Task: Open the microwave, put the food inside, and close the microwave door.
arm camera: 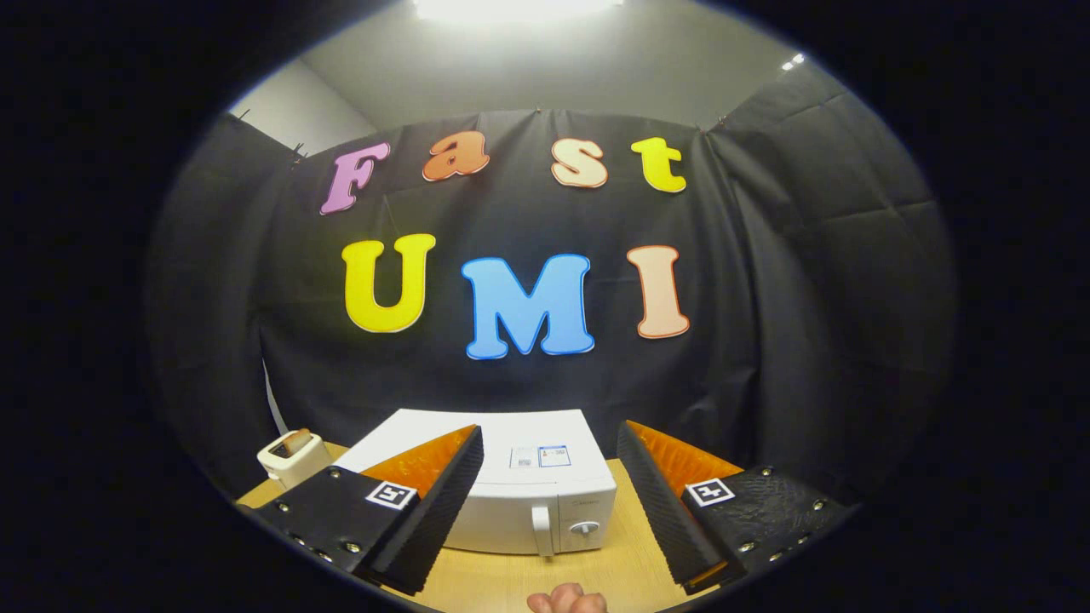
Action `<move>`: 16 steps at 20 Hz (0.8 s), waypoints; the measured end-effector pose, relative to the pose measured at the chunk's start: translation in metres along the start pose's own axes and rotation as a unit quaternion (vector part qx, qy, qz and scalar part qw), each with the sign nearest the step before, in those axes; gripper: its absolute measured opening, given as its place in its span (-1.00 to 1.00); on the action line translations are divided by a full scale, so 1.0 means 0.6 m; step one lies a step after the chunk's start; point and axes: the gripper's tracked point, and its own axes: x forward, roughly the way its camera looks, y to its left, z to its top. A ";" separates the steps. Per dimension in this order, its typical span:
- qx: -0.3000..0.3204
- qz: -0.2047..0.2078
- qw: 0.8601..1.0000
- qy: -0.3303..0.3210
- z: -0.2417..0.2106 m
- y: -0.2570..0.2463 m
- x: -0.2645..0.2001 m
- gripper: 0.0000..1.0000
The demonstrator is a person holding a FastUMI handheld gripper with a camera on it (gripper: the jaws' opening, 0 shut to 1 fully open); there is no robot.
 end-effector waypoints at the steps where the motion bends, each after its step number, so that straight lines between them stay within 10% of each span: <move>1: 0.002 0.002 1.000 0.004 0.027 -0.003 -0.010 0.98; 16: 0.004 0.064 0.998 -0.002 0.193 -0.011 -0.021 0.98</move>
